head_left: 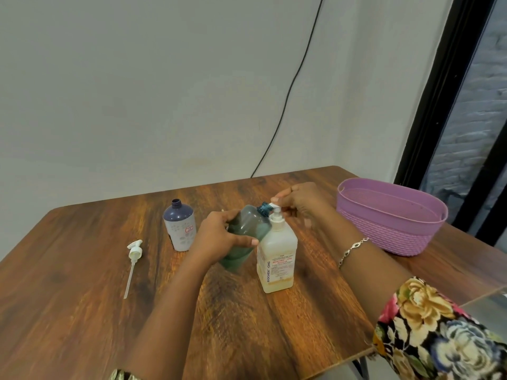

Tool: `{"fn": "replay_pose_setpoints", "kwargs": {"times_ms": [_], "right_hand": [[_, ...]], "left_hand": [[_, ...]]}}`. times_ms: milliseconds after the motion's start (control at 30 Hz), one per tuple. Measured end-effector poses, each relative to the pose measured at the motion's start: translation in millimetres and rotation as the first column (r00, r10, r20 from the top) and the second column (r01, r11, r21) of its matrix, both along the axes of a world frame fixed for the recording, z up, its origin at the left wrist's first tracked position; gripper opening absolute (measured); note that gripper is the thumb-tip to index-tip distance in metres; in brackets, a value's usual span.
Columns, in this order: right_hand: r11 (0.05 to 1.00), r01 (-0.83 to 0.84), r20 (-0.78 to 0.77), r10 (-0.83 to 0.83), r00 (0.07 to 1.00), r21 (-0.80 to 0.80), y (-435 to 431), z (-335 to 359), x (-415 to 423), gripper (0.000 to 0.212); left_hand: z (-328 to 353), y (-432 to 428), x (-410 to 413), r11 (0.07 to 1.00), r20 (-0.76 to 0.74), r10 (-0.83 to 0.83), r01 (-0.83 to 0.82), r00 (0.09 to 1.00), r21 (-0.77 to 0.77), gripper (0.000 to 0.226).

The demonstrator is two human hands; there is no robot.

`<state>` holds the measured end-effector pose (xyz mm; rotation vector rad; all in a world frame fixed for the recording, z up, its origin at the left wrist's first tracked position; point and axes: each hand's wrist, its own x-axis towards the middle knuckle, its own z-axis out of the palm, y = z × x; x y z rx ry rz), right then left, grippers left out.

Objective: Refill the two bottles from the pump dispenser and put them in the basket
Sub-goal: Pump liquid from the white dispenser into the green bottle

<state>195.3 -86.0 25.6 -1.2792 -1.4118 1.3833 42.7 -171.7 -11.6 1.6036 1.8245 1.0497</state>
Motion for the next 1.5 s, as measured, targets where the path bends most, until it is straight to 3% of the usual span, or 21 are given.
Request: {"fn": "replay_pose_setpoints", "kwargs": {"times_ms": [167, 400, 600, 867, 1100, 1400, 1500], "right_hand": [[0.997, -0.071, 0.05, 0.071, 0.996, 0.006, 0.8, 15.0, 2.7, 0.01], [0.995, -0.061, 0.159, 0.047, 0.986, 0.082, 0.2, -1.8, 0.0, 0.017], [0.996, -0.083, 0.087, 0.08, 0.993, 0.032, 2.8, 12.6, 2.7, 0.016], [0.995, -0.082, 0.165, 0.072, 0.984, 0.051, 3.3, -3.2, 3.0, 0.014], [0.994, -0.106, 0.08, 0.103, 0.991, 0.026, 1.1, 11.0, 7.3, 0.017], [0.981, -0.112, 0.3, 0.06, 0.952, 0.158, 4.0, -1.2, -0.1, 0.018], [0.984, -0.107, 0.28, 0.063, 0.958, 0.142, 2.8, 4.9, 1.4, 0.016]], "left_hand": [[8.6, 0.8, -1.9, 1.0, -0.058, -0.013, 0.014, 0.998, 0.016, 0.077], [-1.7, 1.5, -1.8, 1.0, -0.079, -0.002, 0.0, 0.997, -0.028, 0.083], [5.3, 3.6, -1.2, 1.0, -0.036, 0.015, -0.015, 0.999, 0.003, 0.081], [-1.4, 5.9, -4.7, 0.999, -0.071, -0.014, 0.011, 0.997, -0.041, 0.082], [5.7, 2.8, -1.7, 1.0, -0.009, -0.003, 0.003, 1.0, -0.007, 0.083], [-1.1, 2.8, -1.2, 1.0, -0.069, 0.002, -0.004, 0.998, -0.031, 0.083], [1.8, 1.7, -0.4, 1.0, -0.023, 0.008, -0.008, 1.0, -0.021, 0.083]]}}
